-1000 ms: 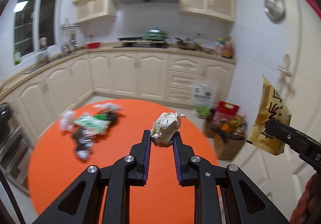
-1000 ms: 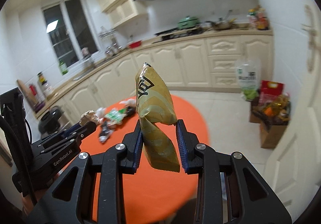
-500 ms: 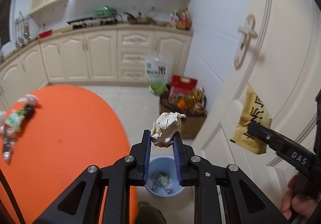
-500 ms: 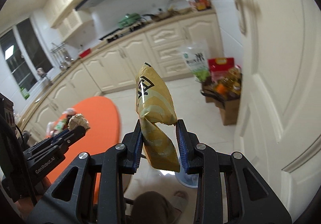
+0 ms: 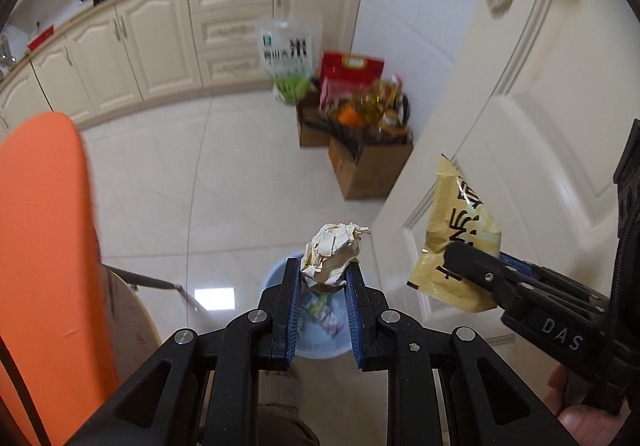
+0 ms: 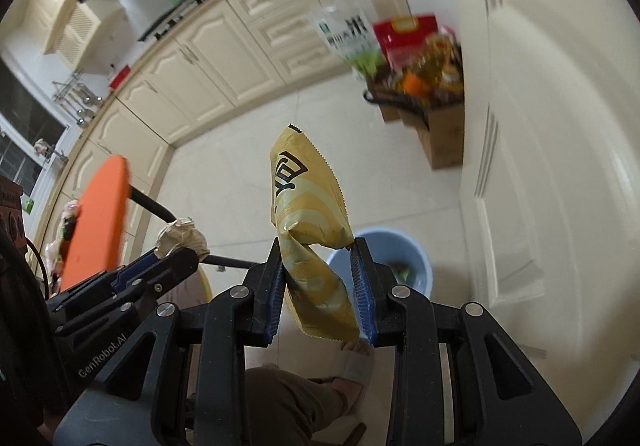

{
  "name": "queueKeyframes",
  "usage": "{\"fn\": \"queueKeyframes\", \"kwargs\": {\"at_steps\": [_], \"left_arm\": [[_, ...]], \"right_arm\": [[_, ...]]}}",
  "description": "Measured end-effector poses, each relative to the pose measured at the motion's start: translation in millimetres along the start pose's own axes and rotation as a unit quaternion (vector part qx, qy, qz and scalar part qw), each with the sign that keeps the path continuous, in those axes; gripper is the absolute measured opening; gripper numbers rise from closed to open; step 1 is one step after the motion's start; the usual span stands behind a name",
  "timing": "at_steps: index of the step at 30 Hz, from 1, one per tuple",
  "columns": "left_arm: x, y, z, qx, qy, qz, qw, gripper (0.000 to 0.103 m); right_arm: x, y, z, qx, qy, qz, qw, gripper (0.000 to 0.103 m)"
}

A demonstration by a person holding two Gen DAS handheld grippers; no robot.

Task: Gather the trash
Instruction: 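Carry the crumpled paper and yellow snack bag to the blue bin, then open both tools over the blue bin to drop the items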

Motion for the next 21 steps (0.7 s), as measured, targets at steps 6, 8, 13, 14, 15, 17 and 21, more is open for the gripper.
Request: {"fn": "queueKeyframes", "kwargs": {"at_steps": [6, 8, 13, 14, 15, 17, 21], "left_arm": [[49, 15, 46, 0.000, 0.036, 0.003, 0.9994, 0.018], [58, 21, 49, 0.000, 0.043, 0.004, 0.9991, 0.019], [78, 32, 50, 0.001, 0.062, 0.011, 0.9980, 0.027], [81, 37, 47, 0.004, 0.067, 0.014, 0.9976, 0.040], [85, 38, 48, 0.005, 0.070, 0.017, 0.9974, 0.049], [88, 41, 52, 0.000, 0.063, 0.023, 0.9977, 0.070], [92, 44, 50, -0.011, 0.061, 0.033, 0.9975, 0.084]], "right_arm": [[44, -22, -3, 0.016, 0.035, -0.003, 0.999, 0.030], [54, -24, -2, 0.020, 0.042, -0.004, 0.999, 0.030], [74, -31, -2, 0.028, 0.056, -0.007, 0.998, 0.032], [78, -33, -3, 0.029, 0.059, -0.010, 0.998, 0.038], [82, -36, -3, 0.033, 0.061, -0.016, 0.997, 0.040], [84, -38, -1, 0.041, 0.061, -0.018, 0.997, 0.045], [79, -48, -3, 0.055, 0.055, -0.027, 0.997, 0.073]]}}
Point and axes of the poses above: each gripper's, at about its wrist camera, not at the fingertips, and x roughly the way its jaws point, y to its left, z to its top, the point moved 7 cm from there along x, roughly the way its jaws point, and after that the axes turned 1 degree about -x, right-handed, at the moved point
